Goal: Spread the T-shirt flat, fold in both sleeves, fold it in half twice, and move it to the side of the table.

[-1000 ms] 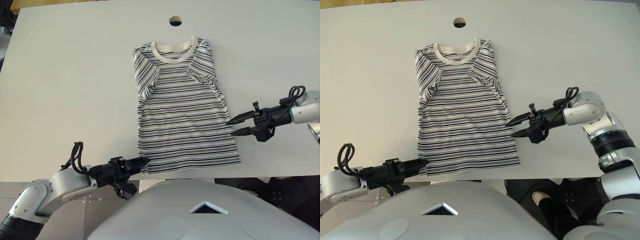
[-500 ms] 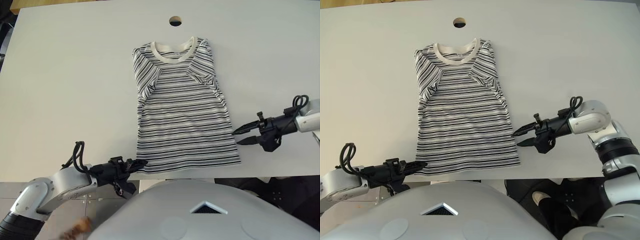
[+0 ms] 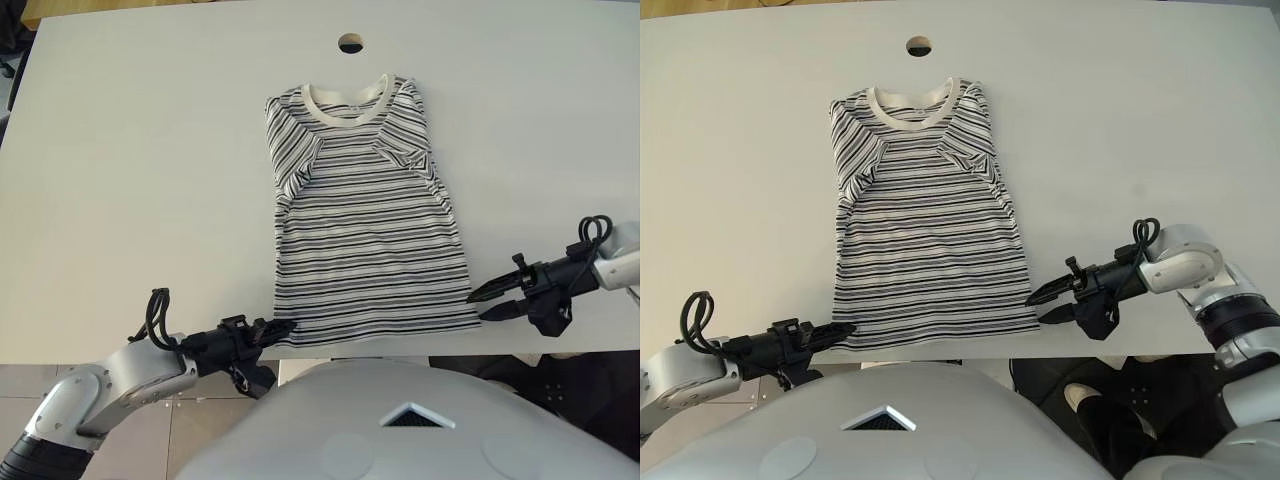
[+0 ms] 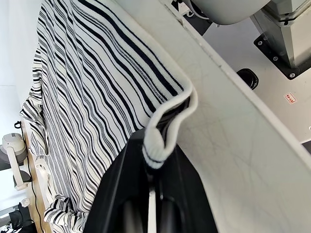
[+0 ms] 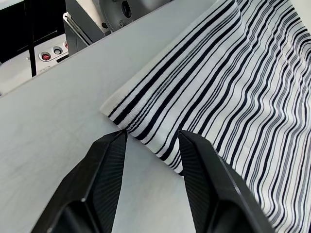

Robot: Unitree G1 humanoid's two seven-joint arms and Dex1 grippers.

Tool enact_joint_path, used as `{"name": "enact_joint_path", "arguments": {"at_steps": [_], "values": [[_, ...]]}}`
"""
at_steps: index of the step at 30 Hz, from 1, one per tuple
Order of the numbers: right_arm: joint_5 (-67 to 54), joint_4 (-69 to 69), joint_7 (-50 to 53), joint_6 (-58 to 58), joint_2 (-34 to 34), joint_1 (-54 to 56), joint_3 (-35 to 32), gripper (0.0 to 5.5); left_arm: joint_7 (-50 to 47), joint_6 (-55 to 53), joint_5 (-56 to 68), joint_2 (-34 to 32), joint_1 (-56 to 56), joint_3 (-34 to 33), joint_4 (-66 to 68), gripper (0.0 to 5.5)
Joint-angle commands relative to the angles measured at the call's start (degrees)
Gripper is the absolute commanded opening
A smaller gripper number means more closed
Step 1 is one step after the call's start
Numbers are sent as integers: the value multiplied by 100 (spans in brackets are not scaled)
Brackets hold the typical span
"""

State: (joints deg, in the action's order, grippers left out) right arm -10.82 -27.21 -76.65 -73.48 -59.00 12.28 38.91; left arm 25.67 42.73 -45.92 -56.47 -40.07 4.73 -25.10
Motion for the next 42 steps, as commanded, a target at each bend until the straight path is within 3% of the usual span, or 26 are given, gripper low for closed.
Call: {"name": "enact_joint_path", "arguments": {"at_steps": [1,11,21,25,29,35,39,42], "values": [[270,-39,210,-44,186,-61,-20,198,71,-62,-145,32,-43,54,37,13],[670,-219,731,-98,345,-7,-22,15,65,-51,-176,117,-46,125,7,10],[241,237,570,316,51,23,337,12,119,-144,-189,218,-99,233,-46,10],[-514,934,-248,1532,-353,-43,460,12,318,-364,192,295,-301,377,-151,10],[-1212,1556,-1310,3058,-712,-149,360,12,953,-1298,1103,525,-939,740,-467,10],[-1757,2348,-1583,4571,-1250,-283,373,12,1617,-2452,2795,434,-1712,1072,-1328,10],[-1717,2490,-1574,4685,-1176,-672,-6,12,1881,-2722,3518,296,-1531,888,-1416,10],[-1684,2143,-1421,4812,-571,-532,-494,12,1789,-2751,3981,420,-1189,522,-1330,10]]}}
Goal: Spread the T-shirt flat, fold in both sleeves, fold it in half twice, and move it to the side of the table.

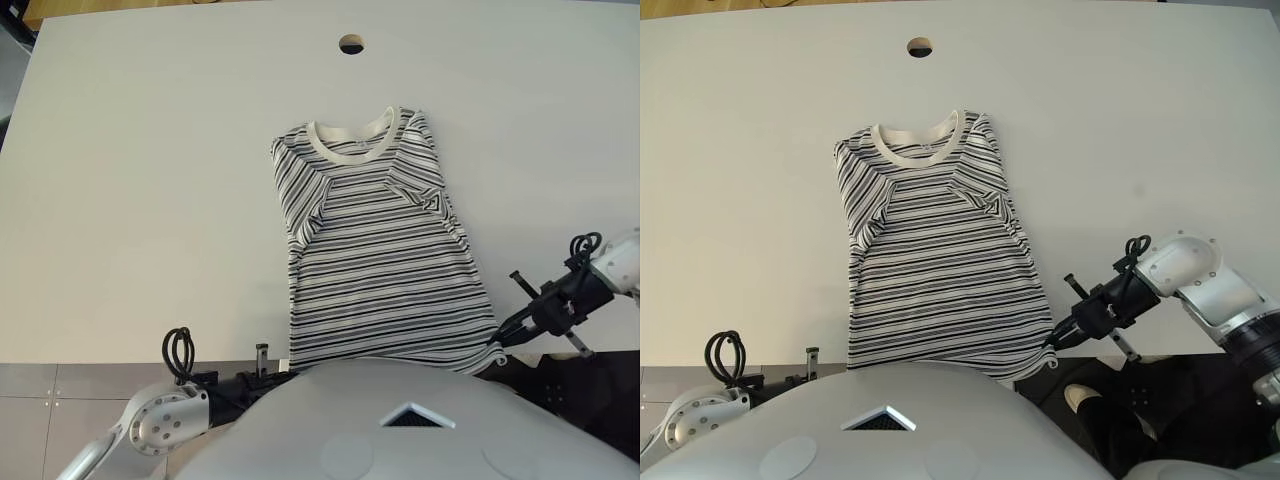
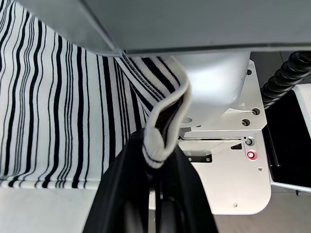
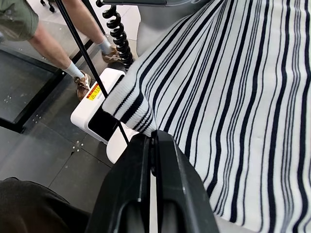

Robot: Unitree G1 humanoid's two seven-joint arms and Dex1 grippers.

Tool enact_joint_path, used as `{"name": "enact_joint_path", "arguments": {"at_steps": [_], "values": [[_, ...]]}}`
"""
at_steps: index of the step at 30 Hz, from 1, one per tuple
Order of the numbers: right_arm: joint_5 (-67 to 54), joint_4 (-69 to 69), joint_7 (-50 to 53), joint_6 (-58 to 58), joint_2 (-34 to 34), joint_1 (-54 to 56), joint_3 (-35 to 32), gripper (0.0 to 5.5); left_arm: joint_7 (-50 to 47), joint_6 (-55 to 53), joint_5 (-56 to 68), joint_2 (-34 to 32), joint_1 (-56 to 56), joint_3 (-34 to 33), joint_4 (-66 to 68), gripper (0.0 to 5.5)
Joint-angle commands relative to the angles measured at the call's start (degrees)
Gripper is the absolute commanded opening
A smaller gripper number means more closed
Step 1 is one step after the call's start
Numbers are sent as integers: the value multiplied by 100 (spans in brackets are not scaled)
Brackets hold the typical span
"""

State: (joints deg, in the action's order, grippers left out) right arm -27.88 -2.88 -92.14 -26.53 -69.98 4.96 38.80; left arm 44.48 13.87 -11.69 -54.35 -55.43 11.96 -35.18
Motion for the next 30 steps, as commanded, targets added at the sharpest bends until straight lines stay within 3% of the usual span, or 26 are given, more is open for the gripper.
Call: {"name": "enact_joint_path", "arguments": {"at_steps": [1,8,22,30], "values": [[28,-480,216,206,778,388,-643,12,-110,103,761,250,531,-366,-329,10],[370,-1423,354,360,1926,1322,-1490,12,3,191,1496,331,2267,-1192,453,10],[1053,-3188,380,1034,2877,2840,-2284,12,514,-517,2290,801,4306,-873,1630,10],[1783,-4475,1096,1077,3345,3448,-2515,12,664,-408,2189,1325,6057,-733,3352,10]]}}
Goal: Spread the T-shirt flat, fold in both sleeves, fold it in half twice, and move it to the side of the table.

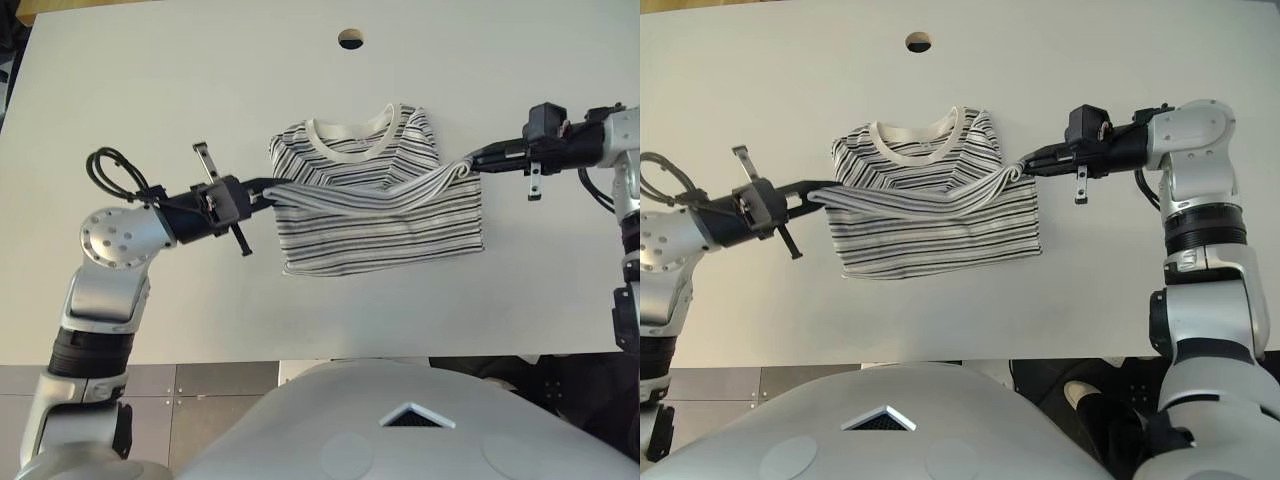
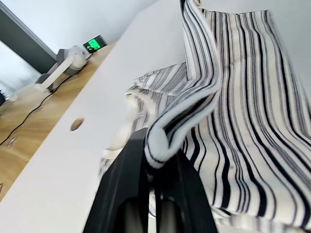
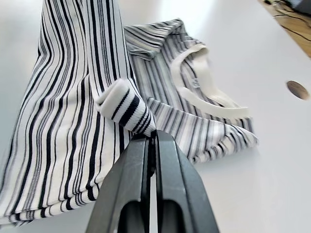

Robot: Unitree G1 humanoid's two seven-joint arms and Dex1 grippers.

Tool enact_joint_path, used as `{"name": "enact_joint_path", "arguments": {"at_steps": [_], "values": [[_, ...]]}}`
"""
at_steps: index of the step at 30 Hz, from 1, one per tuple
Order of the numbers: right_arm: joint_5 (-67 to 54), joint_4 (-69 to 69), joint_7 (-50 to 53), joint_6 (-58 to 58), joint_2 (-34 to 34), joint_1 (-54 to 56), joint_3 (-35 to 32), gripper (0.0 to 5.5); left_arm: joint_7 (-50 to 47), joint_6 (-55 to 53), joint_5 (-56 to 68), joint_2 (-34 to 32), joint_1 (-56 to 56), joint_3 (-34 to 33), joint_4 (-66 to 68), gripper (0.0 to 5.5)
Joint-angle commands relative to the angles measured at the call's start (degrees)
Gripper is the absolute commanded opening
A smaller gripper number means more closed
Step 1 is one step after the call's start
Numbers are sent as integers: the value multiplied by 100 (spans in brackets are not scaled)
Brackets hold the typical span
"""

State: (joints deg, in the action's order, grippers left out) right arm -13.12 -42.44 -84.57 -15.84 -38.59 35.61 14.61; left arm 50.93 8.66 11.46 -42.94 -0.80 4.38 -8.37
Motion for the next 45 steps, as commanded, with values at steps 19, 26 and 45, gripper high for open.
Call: {"name": "enact_joint_path", "arguments": {"at_steps": [19,26,45], "values": [[1332,-2658,1887,-319,1316,1691,-443,12,-246,903,-640,710,1619,-41,2824,10],[1695,-2959,2330,-382,1500,1743,-456,12,-662,1244,-864,822,1912,-104,3683,10],[2153,-3439,4285,281,1973,1992,-781,166,-1333,1448,-1284,1676,2656,90,5014,101]]}}
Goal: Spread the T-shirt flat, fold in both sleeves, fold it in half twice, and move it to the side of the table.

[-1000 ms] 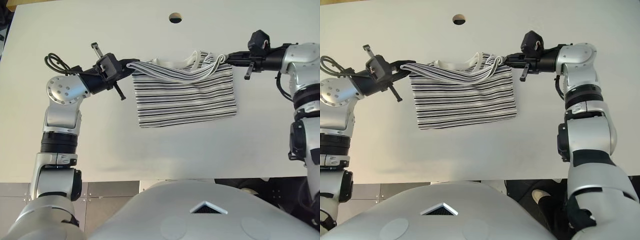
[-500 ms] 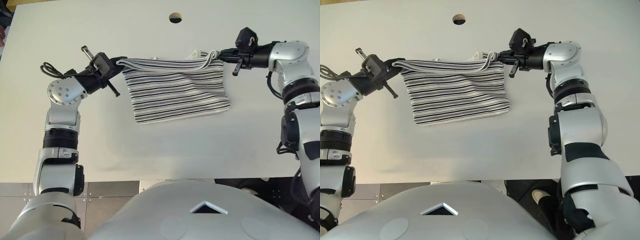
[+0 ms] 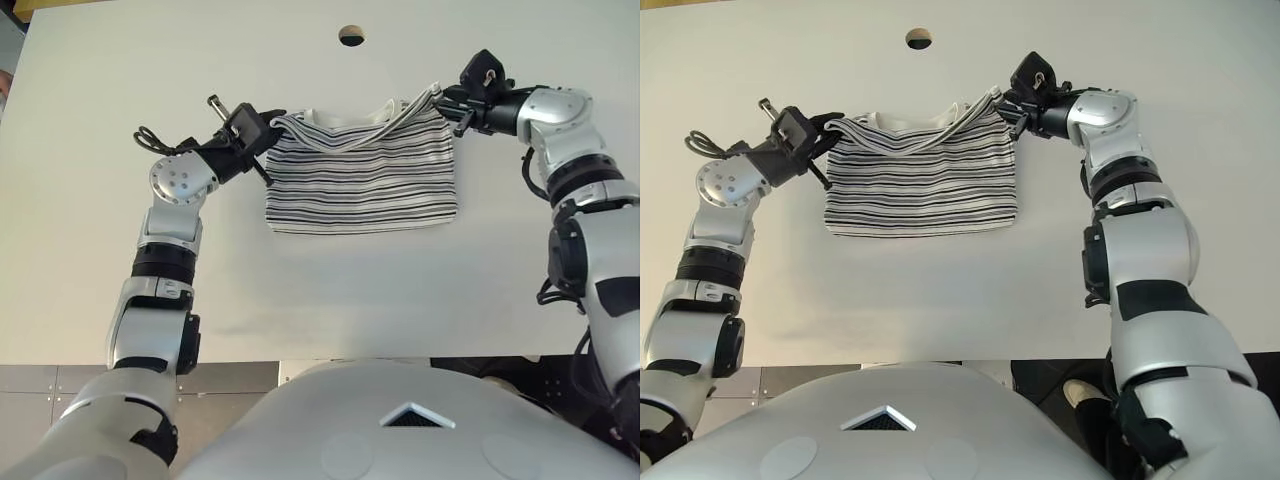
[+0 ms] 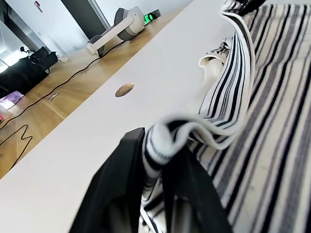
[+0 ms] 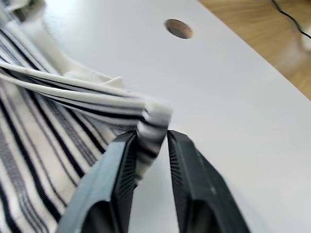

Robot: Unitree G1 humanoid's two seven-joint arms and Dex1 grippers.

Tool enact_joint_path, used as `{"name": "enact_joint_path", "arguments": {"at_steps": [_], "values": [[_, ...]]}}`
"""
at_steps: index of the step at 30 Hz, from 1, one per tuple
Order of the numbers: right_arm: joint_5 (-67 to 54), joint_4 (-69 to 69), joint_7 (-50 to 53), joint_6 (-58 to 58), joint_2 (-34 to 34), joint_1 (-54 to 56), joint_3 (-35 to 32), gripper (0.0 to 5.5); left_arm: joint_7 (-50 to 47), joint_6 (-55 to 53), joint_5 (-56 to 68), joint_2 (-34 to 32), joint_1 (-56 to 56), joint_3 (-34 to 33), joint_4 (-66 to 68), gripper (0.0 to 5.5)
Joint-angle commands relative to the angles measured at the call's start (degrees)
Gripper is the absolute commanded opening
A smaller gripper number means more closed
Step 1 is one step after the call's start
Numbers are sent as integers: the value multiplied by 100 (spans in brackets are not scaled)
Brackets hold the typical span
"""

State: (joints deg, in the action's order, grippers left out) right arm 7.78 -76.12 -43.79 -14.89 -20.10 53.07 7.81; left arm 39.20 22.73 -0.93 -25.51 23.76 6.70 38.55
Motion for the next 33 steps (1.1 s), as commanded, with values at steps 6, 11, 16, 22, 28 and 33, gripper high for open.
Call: {"name": "enact_joint_path", "arguments": {"at_steps": [6,11,16,22,28,33], "values": [[130,-112,493,324,71,236,-208,278,-667,204,47,-648,423,-734,1297,197],[263,-78,583,112,153,361,-212,360,-1514,438,-180,-1351,70,-1086,2287,235],[247,51,200,-393,254,443,-210,366,-1602,1062,-176,-1321,-262,-1109,2057,235],[110,708,-1077,-1422,529,-85,0,366,-1032,1324,143,-1258,-942,-1025,-169,235],[49,2213,-1517,-1899,850,-1091,483,366,-833,629,344,-1365,-1609,-1136,-2202,235],[636,3325,-939,-2161,636,-1958,1001,366,-629,81,377,-1129,-1309,-834,-3126,235]]}}
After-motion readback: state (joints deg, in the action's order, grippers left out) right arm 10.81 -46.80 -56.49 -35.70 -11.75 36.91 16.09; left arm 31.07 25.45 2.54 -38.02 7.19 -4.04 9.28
